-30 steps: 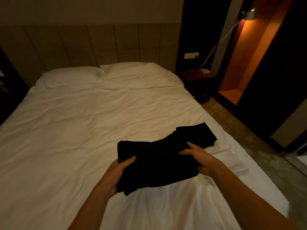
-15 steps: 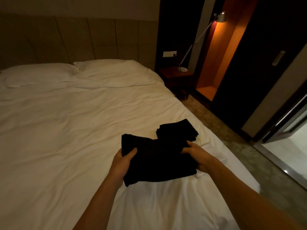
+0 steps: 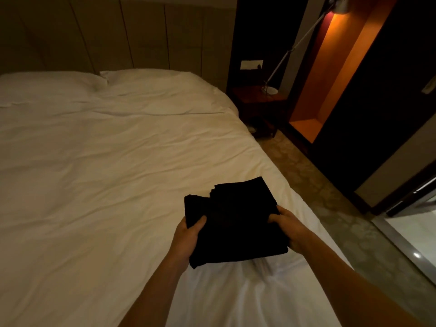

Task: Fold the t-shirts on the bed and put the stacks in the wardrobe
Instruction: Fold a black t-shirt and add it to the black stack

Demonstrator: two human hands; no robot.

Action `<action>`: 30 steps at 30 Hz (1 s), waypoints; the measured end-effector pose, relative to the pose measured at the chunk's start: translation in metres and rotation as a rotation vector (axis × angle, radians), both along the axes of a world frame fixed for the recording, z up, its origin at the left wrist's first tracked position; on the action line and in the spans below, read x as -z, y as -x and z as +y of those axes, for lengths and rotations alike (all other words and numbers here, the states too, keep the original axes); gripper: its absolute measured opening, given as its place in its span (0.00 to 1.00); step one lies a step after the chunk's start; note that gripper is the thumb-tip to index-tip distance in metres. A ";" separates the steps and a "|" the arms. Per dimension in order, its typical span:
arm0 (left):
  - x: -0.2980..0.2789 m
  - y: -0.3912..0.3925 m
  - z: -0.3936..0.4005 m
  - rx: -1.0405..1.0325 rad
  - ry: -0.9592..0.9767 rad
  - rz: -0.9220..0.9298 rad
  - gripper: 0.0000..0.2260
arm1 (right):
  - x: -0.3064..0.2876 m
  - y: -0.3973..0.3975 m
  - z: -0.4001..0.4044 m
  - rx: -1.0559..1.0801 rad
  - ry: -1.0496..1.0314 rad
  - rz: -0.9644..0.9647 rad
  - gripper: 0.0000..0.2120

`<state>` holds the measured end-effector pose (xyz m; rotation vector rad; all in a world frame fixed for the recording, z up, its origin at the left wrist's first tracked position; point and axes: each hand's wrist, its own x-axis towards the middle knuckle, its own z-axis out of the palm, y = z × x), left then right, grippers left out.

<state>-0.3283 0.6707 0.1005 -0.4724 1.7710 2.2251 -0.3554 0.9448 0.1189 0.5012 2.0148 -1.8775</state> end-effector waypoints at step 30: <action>0.137 0.227 0.148 -0.320 0.320 -0.263 0.15 | 0.159 0.255 0.116 -0.003 -0.031 -0.152 0.11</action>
